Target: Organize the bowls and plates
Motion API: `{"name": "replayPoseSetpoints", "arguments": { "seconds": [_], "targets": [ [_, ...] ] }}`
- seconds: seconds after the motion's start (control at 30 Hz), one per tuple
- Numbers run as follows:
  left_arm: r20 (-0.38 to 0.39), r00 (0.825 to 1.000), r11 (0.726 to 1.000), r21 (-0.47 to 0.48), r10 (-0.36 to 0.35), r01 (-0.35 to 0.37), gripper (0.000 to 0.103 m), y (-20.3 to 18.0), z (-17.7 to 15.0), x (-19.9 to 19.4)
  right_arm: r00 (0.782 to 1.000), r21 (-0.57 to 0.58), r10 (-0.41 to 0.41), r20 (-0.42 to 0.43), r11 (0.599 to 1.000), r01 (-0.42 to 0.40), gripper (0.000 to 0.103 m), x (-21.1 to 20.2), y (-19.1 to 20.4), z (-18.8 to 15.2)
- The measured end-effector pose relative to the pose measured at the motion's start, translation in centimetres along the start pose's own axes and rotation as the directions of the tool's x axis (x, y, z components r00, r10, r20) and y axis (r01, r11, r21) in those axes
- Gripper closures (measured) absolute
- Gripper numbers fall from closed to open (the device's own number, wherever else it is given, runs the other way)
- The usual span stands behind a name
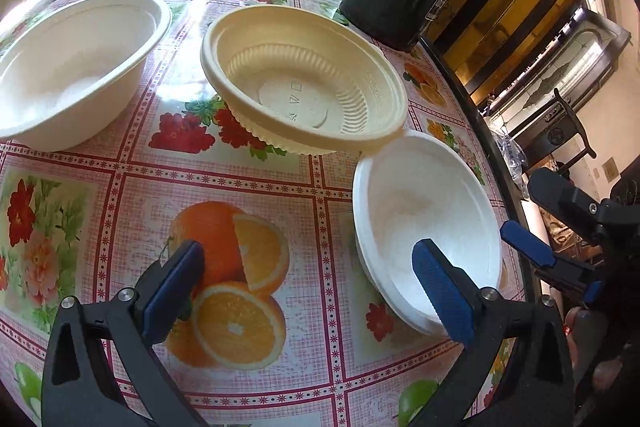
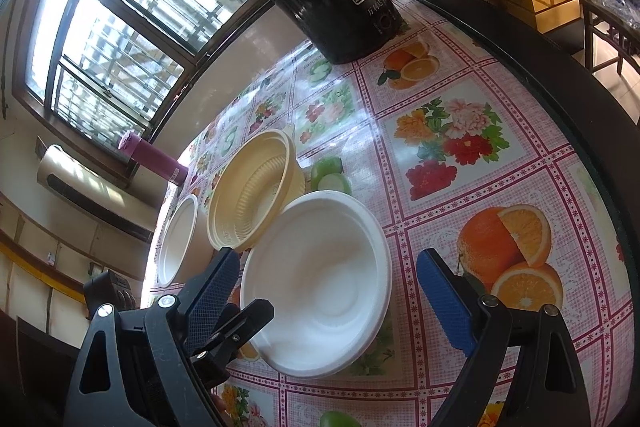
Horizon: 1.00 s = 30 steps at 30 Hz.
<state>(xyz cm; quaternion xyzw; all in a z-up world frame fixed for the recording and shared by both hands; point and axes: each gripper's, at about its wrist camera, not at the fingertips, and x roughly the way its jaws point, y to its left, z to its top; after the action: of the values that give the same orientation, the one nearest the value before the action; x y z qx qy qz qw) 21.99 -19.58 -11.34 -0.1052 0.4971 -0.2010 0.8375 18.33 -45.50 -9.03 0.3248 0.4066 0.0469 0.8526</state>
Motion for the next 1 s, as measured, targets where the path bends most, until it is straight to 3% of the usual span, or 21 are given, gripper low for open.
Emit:
{"name": "replayPoseSetpoints", "arguments": {
  "seconds": [0.1, 0.27, 0.37, 0.57, 0.8, 1.0],
  "targets": [
    [0.019, 0.999, 0.999, -0.008, 0.034, -0.033, 0.0, 0.0, 0.1, -0.6, 1.0, 0.013, 0.008, -0.002, 1.0, -0.008, 0.012, 0.0, -0.1, 0.0],
    [0.098, 0.987, 0.977, 0.157, 0.13, -0.144, 0.0, -2.8, -0.2, -1.7, 1.0, 0.048, 0.006, -0.028, 0.999, -0.005, 0.02, 0.4, -0.7, -0.1],
    [0.108, 0.981, 0.965, 0.195, 0.158, -0.177, 0.0, -3.6, -0.3, -1.8, 1.0, 0.053, 0.003, -0.024, 0.999, -0.002, 0.023, 0.3, -0.9, -0.1],
    [0.107, 0.973, 0.959, 0.178, 0.204, -0.221, 0.0, -3.1, 0.0, -1.9, 1.0, 0.046, 0.0, -0.013, 0.999, 0.001, 0.023, 0.0, -0.8, 0.0],
    [0.049, 0.979, 0.962, 0.178, 0.2, -0.206, 0.0, -4.0, -0.1, -0.8, 0.999, 0.068, 0.012, -0.052, 0.998, -0.009, 0.022, 0.6, -1.0, -0.2],
    [0.051, 0.968, 0.956, 0.15, 0.246, -0.251, 0.0, -3.7, 0.0, -0.5, 0.998, 0.103, 0.028, -0.064, 0.994, -0.021, 0.022, 0.6, -1.4, -0.3]
  ]
}}
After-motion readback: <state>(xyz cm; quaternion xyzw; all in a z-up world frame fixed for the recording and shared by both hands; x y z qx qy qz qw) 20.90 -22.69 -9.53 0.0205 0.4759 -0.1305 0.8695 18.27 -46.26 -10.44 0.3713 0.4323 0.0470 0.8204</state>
